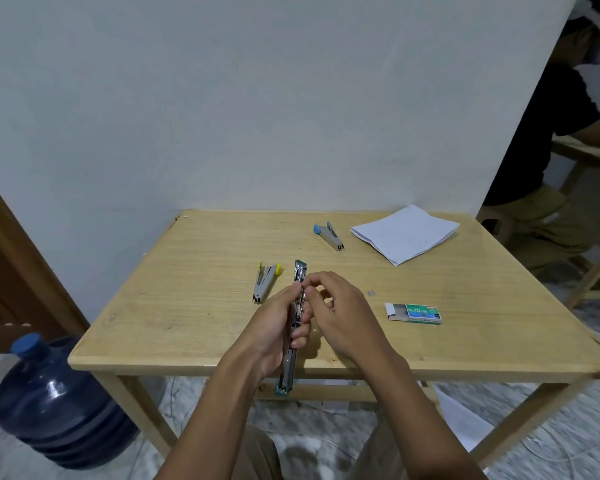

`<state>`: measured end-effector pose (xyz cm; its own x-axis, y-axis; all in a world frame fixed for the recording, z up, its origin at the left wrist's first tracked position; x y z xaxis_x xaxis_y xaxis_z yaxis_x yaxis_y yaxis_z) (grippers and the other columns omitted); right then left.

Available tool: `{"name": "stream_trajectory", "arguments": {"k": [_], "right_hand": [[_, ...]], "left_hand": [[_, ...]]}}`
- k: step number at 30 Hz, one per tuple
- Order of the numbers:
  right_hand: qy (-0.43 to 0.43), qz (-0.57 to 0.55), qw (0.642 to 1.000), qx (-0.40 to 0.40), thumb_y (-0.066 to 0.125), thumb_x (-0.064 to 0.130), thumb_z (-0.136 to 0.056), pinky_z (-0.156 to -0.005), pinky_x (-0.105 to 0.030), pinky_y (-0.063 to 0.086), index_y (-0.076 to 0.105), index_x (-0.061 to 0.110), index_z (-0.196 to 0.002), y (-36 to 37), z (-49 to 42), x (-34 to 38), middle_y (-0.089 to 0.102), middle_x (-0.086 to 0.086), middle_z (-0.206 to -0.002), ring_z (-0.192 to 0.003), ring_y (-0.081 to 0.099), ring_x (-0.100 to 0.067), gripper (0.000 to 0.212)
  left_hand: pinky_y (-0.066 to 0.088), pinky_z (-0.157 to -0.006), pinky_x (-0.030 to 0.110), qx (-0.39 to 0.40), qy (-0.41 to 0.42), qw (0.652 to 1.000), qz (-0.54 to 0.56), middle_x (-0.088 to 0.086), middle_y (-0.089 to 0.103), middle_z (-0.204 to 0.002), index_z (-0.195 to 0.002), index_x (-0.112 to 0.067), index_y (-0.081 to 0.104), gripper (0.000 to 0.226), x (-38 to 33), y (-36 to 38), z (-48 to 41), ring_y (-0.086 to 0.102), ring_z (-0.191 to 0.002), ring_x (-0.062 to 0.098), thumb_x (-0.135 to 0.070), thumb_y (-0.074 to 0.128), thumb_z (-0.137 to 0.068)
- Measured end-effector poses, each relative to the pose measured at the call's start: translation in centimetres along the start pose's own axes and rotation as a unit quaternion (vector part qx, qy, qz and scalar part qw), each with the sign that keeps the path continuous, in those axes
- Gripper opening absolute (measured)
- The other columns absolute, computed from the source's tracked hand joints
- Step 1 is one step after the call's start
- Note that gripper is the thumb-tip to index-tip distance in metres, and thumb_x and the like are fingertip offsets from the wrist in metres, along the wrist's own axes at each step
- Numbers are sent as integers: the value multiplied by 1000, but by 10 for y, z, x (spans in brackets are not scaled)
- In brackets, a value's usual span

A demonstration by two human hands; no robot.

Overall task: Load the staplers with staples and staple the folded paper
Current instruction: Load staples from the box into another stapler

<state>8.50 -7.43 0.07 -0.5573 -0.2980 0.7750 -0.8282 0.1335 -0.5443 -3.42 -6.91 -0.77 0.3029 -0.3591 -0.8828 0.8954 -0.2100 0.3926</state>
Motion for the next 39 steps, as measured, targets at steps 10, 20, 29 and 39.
{"name": "stream_trajectory", "arguments": {"k": [10,20,29,39], "right_hand": [[-33,-48,998,-31,49,28,-97,-73,-42,56,60,30,-95,4,16,3,63,15,-92,-81,67,-7,12],[4,-129,988,-82,66,13,-93,-88,-23,53,72,28,-99,3,25,4,69,14,-92,-91,67,-6,17],[-9,-144,986,-80,64,13,-94,-70,-12,51,73,22,-102,6,41,6,70,7,-88,-73,69,-3,14],[365,-663,650,-74,40,22,-105,-90,-35,53,64,5,-120,24,11,-3,70,-13,-119,-107,65,-25,33]], "left_hand": [[19,-40,21,-26,-9,999,37,1,41,-59,-80,-12,54,37,1,-2,-1,28,-39,8,-35,40,-105],[23,-37,20,-37,-15,998,55,0,41,-58,-91,-7,57,33,2,7,0,29,-40,9,-34,42,-104],[25,-37,21,-68,-32,996,55,2,40,-56,-85,-9,53,36,9,1,-9,30,-40,11,-40,46,-102],[53,-64,26,-103,143,879,-444,-6,70,-78,-91,-21,64,29,-19,9,-5,65,-70,8,-39,43,-102]]}}
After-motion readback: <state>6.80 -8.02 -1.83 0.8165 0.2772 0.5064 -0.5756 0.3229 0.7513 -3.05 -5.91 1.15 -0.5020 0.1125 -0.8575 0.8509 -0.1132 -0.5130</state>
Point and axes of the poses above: each hand's wrist, its own z-axis away from the middle knuckle, its own y-axis out of the palm, x = y × z, the point moved 2 cm from there along -z, towards the middle knuckle
